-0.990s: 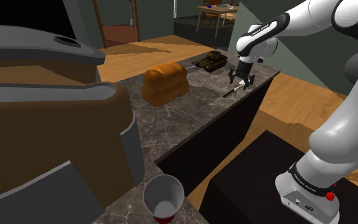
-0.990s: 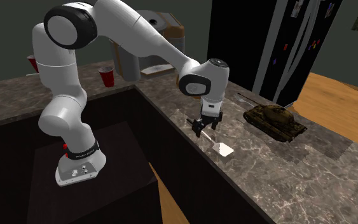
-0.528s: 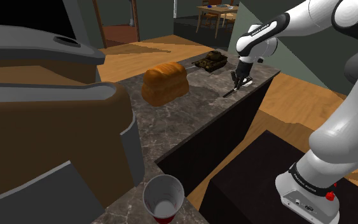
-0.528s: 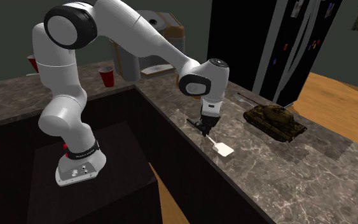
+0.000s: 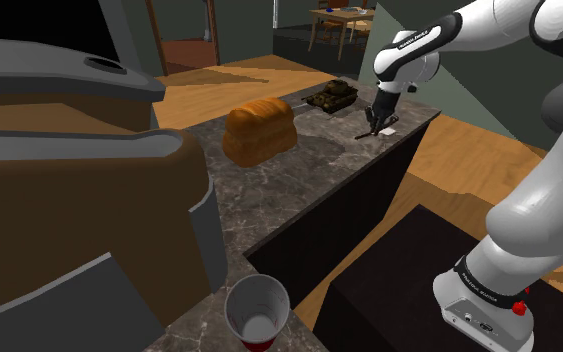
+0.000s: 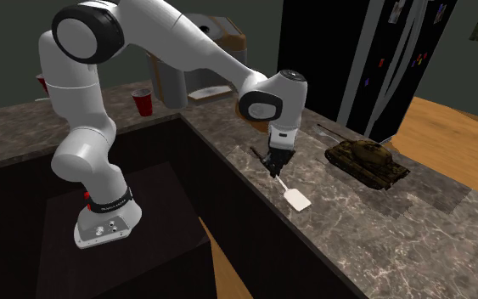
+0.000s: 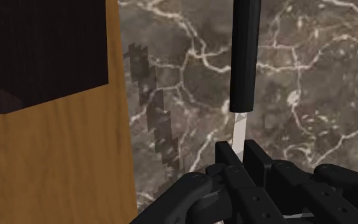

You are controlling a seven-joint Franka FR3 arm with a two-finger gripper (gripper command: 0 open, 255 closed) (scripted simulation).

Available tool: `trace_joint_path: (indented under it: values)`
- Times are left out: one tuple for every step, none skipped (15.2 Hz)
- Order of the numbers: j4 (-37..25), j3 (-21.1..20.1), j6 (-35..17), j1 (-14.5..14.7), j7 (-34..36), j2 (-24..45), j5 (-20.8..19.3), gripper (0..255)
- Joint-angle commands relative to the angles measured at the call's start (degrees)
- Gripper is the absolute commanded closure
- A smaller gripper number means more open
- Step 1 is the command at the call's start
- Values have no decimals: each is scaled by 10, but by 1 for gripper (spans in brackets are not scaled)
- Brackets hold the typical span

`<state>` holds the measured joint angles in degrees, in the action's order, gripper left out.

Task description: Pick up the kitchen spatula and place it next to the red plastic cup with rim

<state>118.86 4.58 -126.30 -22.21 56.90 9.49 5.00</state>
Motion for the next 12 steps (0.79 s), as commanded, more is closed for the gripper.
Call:
trace_joint_path:
  values:
    - [-7, 0, 14, 0, 2, -7, -1, 255]
    - [-10, 0, 21, 0, 3, -11, -2, 255]
    - [-13, 0, 28, 0, 3, -14, -3, 255]
    - [-17, 1, 35, 0, 4, -18, -4, 255]
    - [-20, 1, 42, 0, 5, -22, -4, 255]
    - [-24, 1, 49, 1, 6, -25, -5, 255]
    - [-28, 1, 56, 1, 6, -28, -6, 255]
    - [-32, 1, 63, 1, 7, -32, -6, 255]
    - [-36, 1, 70, 1, 8, -35, -7, 255]
    - [-40, 1, 78, 1, 8, -38, -7, 255]
    - [-44, 1, 85, 1, 9, -41, -8, 255]
    - [-49, 1, 92, 1, 10, -43, -8, 255]
